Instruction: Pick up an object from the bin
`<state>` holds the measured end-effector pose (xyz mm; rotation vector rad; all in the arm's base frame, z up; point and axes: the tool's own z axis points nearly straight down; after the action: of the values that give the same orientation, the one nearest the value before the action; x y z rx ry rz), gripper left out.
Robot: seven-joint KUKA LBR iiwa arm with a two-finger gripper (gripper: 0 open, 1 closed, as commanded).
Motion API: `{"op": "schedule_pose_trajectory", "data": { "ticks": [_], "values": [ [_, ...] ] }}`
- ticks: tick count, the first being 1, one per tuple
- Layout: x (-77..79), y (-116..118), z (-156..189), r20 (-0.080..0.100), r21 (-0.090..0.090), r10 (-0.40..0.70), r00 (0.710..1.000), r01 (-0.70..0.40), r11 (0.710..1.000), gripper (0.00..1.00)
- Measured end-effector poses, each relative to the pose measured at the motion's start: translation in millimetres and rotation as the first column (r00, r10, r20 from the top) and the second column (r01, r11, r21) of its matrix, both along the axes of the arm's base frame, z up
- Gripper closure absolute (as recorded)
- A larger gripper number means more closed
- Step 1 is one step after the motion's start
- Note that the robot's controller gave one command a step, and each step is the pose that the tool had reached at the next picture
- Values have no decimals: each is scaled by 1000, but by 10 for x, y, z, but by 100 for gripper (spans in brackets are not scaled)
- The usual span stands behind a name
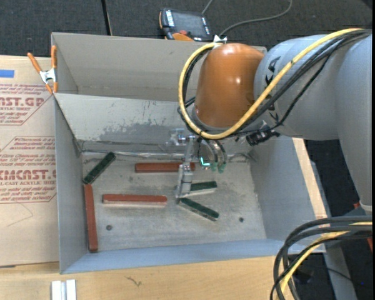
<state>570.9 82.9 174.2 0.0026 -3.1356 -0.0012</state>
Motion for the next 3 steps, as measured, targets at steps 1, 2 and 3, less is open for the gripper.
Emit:
{"op": "schedule_pose_trajectory", "data": {
  "ticks": [1,2,3],
  "values": [
    [-25,-669,-1057,8,0,58,998,-58,998,0],
    [112,-1083,-1033,11,-3,301,954,-301,954,0],
    [118,-1048,-1007,9,0,230,973,-230,973,0]
  ]
}}
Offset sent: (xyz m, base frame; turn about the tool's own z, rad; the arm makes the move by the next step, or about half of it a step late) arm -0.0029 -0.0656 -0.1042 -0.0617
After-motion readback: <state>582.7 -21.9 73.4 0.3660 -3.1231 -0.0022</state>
